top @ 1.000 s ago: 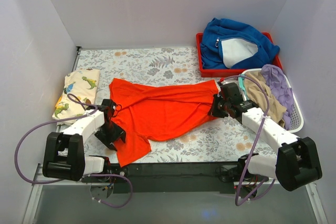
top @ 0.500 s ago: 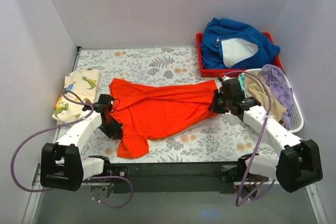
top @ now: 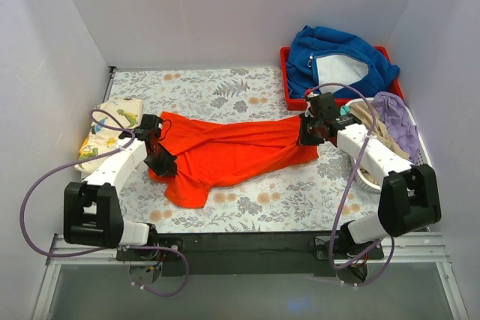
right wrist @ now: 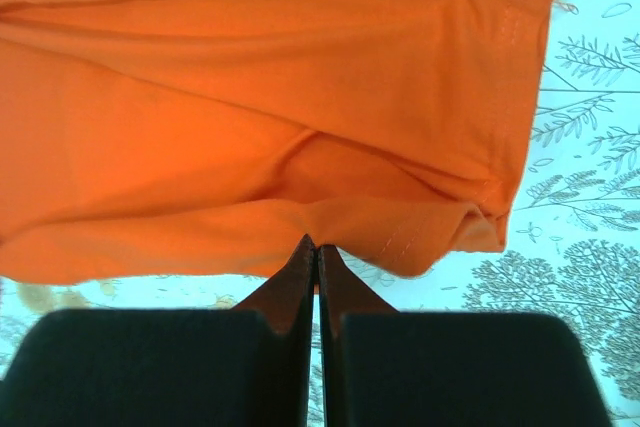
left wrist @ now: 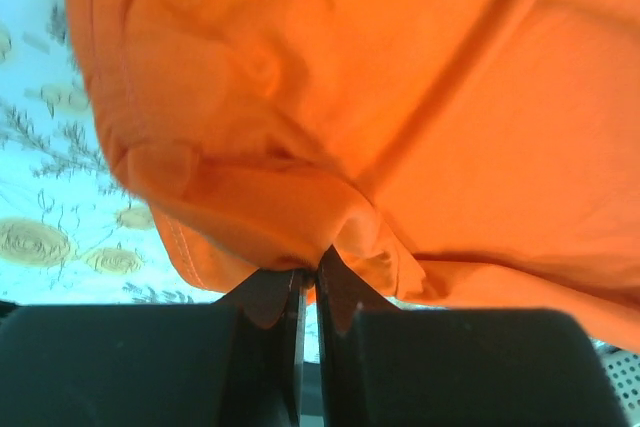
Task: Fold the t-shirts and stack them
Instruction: Fold the tshirt
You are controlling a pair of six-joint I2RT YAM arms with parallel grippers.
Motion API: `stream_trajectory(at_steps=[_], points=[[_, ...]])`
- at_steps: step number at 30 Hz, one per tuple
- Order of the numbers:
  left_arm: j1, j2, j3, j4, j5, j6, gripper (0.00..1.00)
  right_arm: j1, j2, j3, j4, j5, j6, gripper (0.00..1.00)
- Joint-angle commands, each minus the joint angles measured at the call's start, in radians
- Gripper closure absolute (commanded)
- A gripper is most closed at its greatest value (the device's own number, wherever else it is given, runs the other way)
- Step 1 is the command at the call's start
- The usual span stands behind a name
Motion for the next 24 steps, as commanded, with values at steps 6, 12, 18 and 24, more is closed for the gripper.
stream_trajectory(at_steps=[6, 12, 18, 24], points=[[0.124, 0.127, 0.158, 0.062, -0.009, 0.118, 1.0, -0.019, 0.065, 0.027, -0.164, -0.016, -0.094, 0.99], [0.122, 0.05, 0.13, 0.025, 0.078, 0.121, 1.0, -0.016, -0.091, -0.159, -0.178, -0.152, -0.042, 0.99], [0.107, -0.075, -0.056, -0.057, 0.237, 0.104, 1.0, -0.01, -0.265, -0.271, -0.251, -0.181, 0.05, 0.99], [0.062, -0.168, -0.165, -0.096, 0.267, 0.073, 1.0, -0.005, -0.409, -0.332, -0.316, -0.171, 0.113, 0.99]])
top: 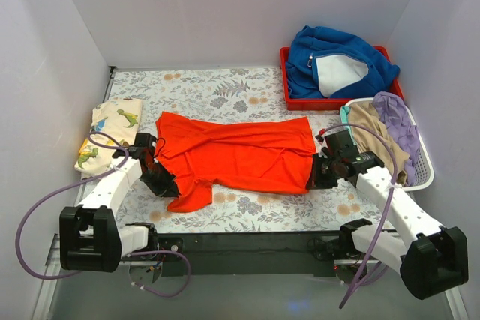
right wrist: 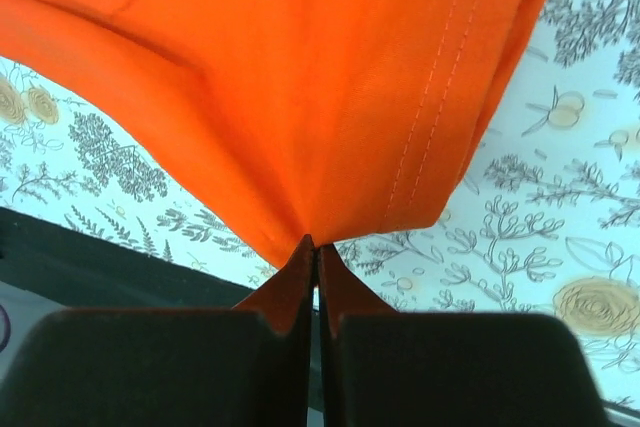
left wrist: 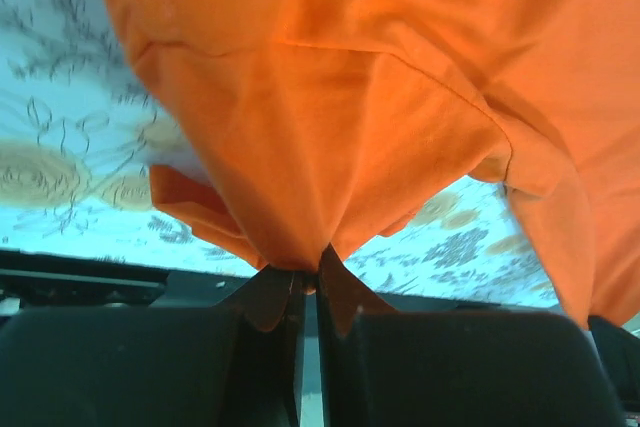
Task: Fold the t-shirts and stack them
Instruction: Fold the tshirt
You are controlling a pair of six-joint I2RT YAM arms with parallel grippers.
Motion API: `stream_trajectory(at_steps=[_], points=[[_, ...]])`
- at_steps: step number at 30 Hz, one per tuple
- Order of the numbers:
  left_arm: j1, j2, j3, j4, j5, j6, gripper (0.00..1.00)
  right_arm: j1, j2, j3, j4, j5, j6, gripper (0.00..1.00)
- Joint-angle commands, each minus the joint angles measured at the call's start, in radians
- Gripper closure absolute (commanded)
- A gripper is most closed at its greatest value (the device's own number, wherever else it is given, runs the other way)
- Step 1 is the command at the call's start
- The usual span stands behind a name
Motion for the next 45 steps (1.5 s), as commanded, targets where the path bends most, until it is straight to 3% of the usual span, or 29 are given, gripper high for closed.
stream_trajectory(at_steps=[1, 6, 17, 24, 39, 45], points=[[-0.016, -0.068, -0.024, -0.054, 0.065, -0.023, 1.0, 0.005, -0.052, -0.022, -0.063, -0.023, 0.059, 0.99], [-0.021, -0.122, 0.007, -0.116, 0.062, -0.042, 1.0, 0.007, -0.079, -0.051, -0.126, -0.027, 0.067, 0.99], [-0.019, -0.145, 0.071, -0.196, -0.007, -0.036, 1.0, 0.005, -0.047, -0.023, -0.123, 0.228, 0.092, 0.99], [-0.013, -0.05, 0.078, -0.084, -0.009, -0.022, 1.0, 0.005, 0.085, 0.075, -0.05, 0.238, 0.044, 0.99], [0.048, 0.297, 0.337, 0.045, -0.007, 0.084, 1.0, -0.009, 0.336, 0.236, 0.016, 0.226, -0.056, 0.99], [0.088, 0.349, 0.348, 0.116, 0.029, 0.092, 1.0, -0.018, 0.416, 0.271, 0.053, 0.209, -0.082, 0.99]])
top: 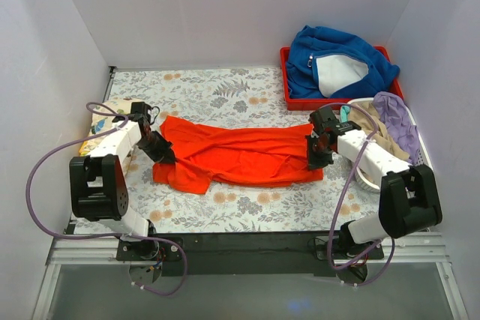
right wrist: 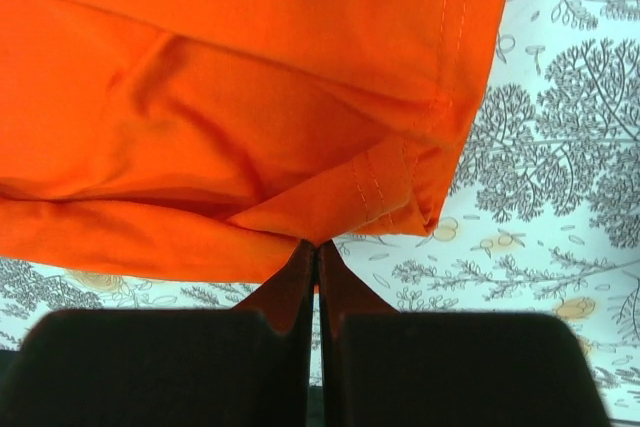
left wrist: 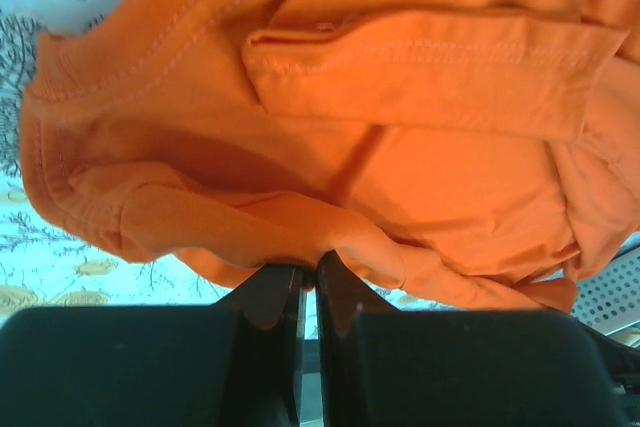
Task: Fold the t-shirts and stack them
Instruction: Fold the tshirt
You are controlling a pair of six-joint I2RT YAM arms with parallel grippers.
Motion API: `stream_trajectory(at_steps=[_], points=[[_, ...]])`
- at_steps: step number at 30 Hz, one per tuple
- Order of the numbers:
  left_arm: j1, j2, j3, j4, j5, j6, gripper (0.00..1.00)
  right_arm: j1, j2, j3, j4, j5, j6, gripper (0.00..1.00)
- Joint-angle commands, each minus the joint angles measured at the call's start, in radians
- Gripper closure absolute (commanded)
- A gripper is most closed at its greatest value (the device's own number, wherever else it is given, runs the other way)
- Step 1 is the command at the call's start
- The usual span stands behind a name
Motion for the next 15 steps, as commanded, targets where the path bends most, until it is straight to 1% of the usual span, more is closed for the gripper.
stream_trajectory(at_steps=[1, 4, 7, 9, 10, 12, 15], points=[[0.021, 0.01, 0.02, 0.063, 0.037, 0.023, 1.0, -0.011, 0.048, 0.055, 0.039, -0.016, -0.044, 0.99], [0.031, 0.038, 0.014, 0.097, 0.076, 0.029, 0.93, -0.014, 0.093, 0.07, 0.062, -0.004, -0.059, 0.99], [0.041, 0.055, 0.017, 0.138, 0.128, 0.032, 0.92, -0.022, 0.134, 0.096, 0.073, 0.016, -0.07, 0.99], [0.042, 0.078, 0.028, 0.145, 0.14, 0.047, 0.89, -0.025, 0.16, 0.109, 0.076, 0.03, -0.074, 0.99], [0.044, 0.087, 0.036, 0.143, 0.139, 0.054, 0.83, -0.027, 0.168, 0.11, 0.079, 0.05, -0.076, 0.98], [0.051, 0.11, 0.055, 0.142, 0.139, 0.067, 0.78, -0.03, 0.179, 0.112, 0.094, 0.086, -0.08, 0.97], [0.062, 0.124, 0.071, 0.149, 0.133, 0.084, 0.8, -0.04, 0.179, 0.122, 0.12, 0.154, -0.087, 0.99]])
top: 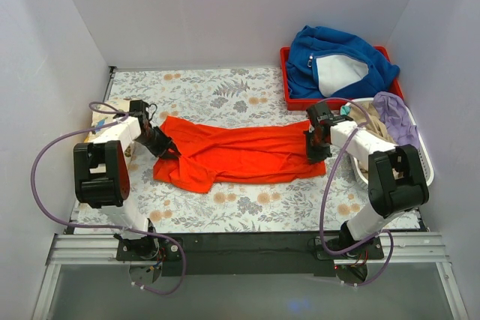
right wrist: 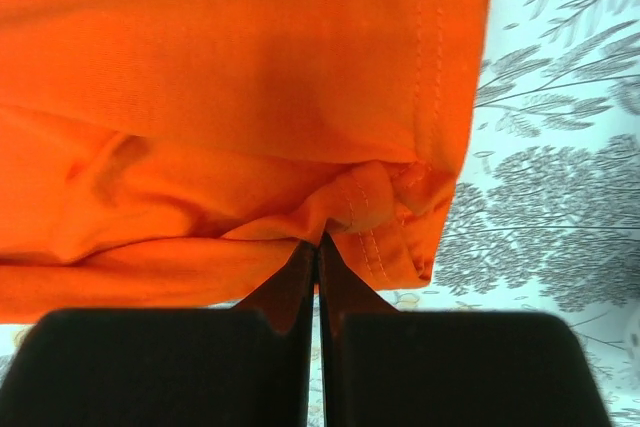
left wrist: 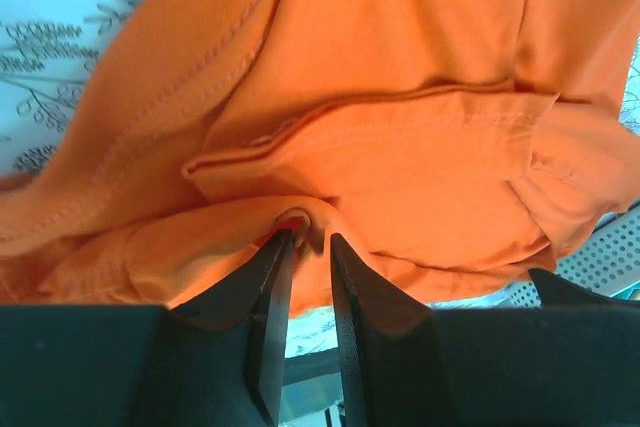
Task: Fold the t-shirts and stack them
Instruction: Fold the tshirt
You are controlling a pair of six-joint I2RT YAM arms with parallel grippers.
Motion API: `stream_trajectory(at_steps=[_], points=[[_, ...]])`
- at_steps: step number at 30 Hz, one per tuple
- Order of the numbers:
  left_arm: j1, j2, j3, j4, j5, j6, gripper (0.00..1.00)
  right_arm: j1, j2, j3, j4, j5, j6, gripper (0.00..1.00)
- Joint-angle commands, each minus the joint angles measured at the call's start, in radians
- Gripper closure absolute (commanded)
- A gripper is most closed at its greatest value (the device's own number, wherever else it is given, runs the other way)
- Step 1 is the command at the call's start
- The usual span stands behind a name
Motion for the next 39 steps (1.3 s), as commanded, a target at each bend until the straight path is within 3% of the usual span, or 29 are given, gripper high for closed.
stream_trajectory(at_steps=[1, 10, 16, 18, 22, 25, 28, 29, 30, 34, 39], points=[[0.021, 0.002, 0.049, 0.024, 0.015, 0.038, 0.8, -0.022, 0.001, 0.058, 0.049, 0.095, -0.029, 0.99], [0.086, 0.081, 0.175, 0.024, 0.027, 0.09, 0.8, -0.059, -0.004, 0.107, -0.058, 0.014, -0.067, 0.99], [0.084, 0.108, 0.208, 0.039, 0.182, 0.132, 0.76, -0.059, -0.045, 0.079, -0.068, -0.032, -0.076, 0.98], [0.067, 0.054, 0.183, 0.042, 0.166, 0.139, 0.69, -0.059, -0.051, 0.073, -0.065, -0.044, -0.082, 0.88], [0.05, -0.069, 0.106, 0.045, 0.116, 0.138, 0.48, -0.057, -0.065, 0.068, -0.052, -0.044, -0.082, 0.51], [0.035, -0.158, 0.033, 0.047, 0.142, 0.128, 0.41, -0.057, -0.086, 0.076, -0.045, -0.034, -0.081, 0.36], [-0.014, -0.258, -0.056, 0.039, 0.103, 0.102, 0.4, -0.057, -0.114, 0.085, -0.034, -0.026, -0.07, 0.31], [-0.049, -0.282, -0.076, 0.044, 0.057, 0.089, 0.34, -0.057, -0.123, 0.088, -0.032, -0.021, -0.066, 0.3], [-0.081, -0.303, -0.119, 0.041, 0.029, 0.078, 0.18, -0.057, -0.145, 0.09, -0.026, -0.023, -0.061, 0.3], [-0.195, -0.415, -0.22, 0.044, -0.058, 0.017, 0.17, -0.057, -0.211, 0.104, -0.012, -0.017, -0.05, 0.23], [-0.22, -0.441, -0.282, 0.05, -0.176, -0.033, 0.16, -0.059, -0.275, 0.117, -0.006, -0.027, -0.047, 0.23]])
